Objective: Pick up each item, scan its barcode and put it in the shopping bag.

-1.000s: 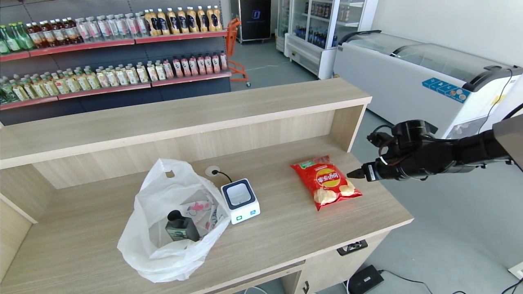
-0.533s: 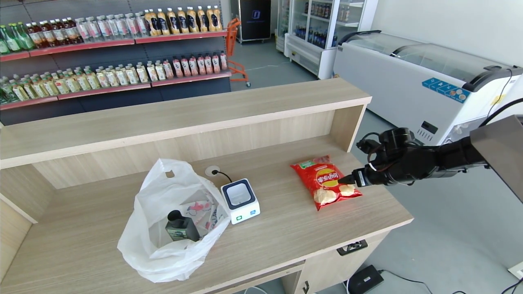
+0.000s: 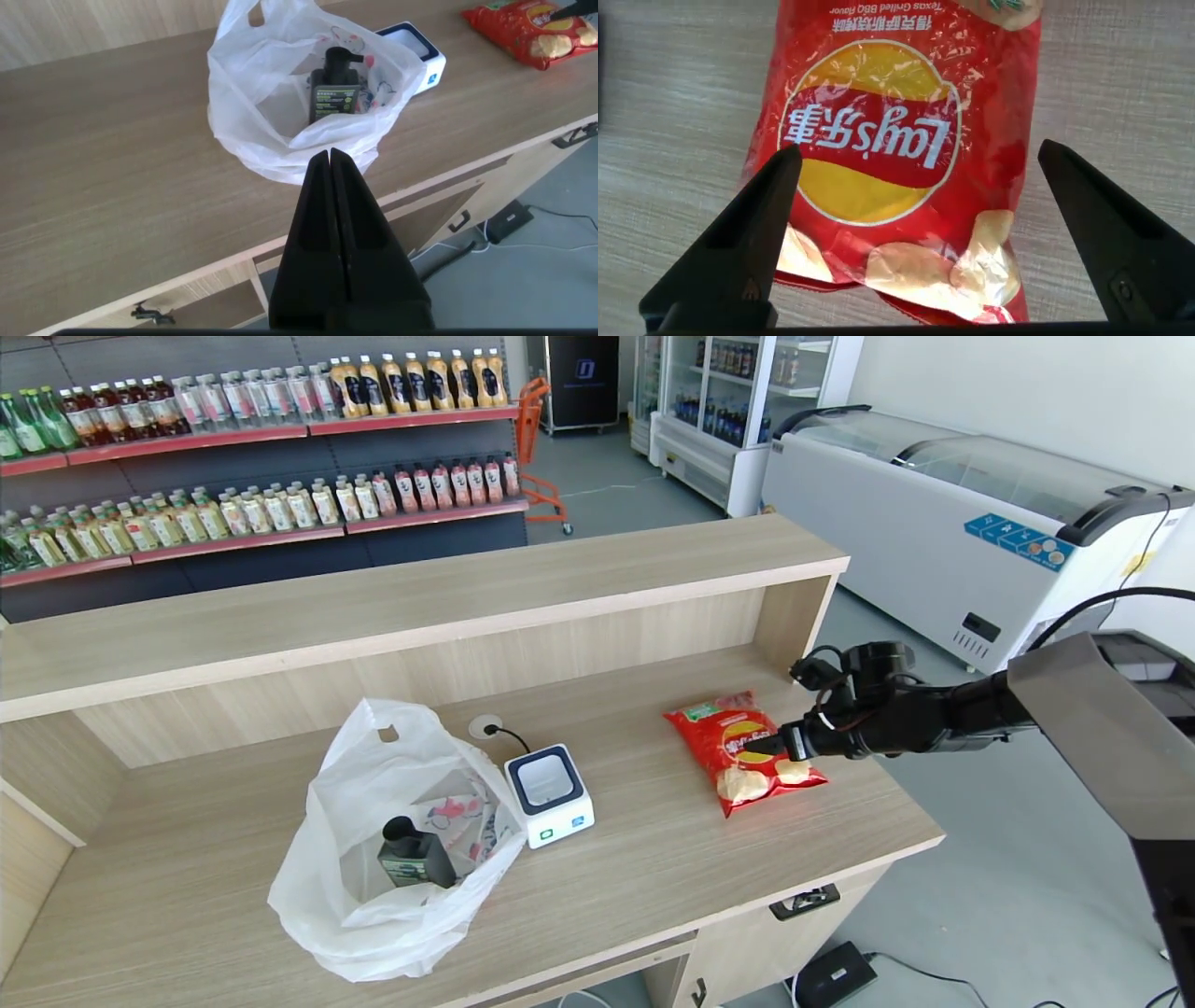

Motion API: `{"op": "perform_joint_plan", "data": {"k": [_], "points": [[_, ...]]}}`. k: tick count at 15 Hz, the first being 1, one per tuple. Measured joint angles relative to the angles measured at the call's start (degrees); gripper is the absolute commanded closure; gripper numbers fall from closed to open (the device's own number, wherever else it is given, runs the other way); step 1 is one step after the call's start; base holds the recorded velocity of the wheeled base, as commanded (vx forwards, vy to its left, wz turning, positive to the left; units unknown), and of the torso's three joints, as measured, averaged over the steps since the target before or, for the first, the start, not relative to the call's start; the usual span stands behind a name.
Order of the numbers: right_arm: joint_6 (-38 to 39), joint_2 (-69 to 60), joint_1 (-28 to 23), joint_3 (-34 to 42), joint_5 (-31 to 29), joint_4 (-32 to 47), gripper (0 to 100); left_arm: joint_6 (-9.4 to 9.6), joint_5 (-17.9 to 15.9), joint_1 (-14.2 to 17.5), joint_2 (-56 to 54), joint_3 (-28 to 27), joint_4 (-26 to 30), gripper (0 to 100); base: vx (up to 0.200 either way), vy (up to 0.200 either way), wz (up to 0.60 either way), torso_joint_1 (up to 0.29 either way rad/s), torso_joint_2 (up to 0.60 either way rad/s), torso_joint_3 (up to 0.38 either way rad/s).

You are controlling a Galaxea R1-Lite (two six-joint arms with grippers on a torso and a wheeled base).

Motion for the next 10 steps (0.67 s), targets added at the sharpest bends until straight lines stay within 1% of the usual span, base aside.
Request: {"op": "perform_joint_plan", "data": {"k": [2,10], "points": [[-0.11,1.52,0.46,-0.74,1.12,-0.72,0,0.0,0.02,0.0,0.0,0.0,0.0,100,0.0,0.0,0.0,0.0,0.0,0.0],[-1.61,5.61,1.27,-2.21,1.37,-0.6,0,0.0,0.0,0.0,0.0,0.0,0.0,100,0.0,0.0,0.0,0.0,0.0,0.0]]}}
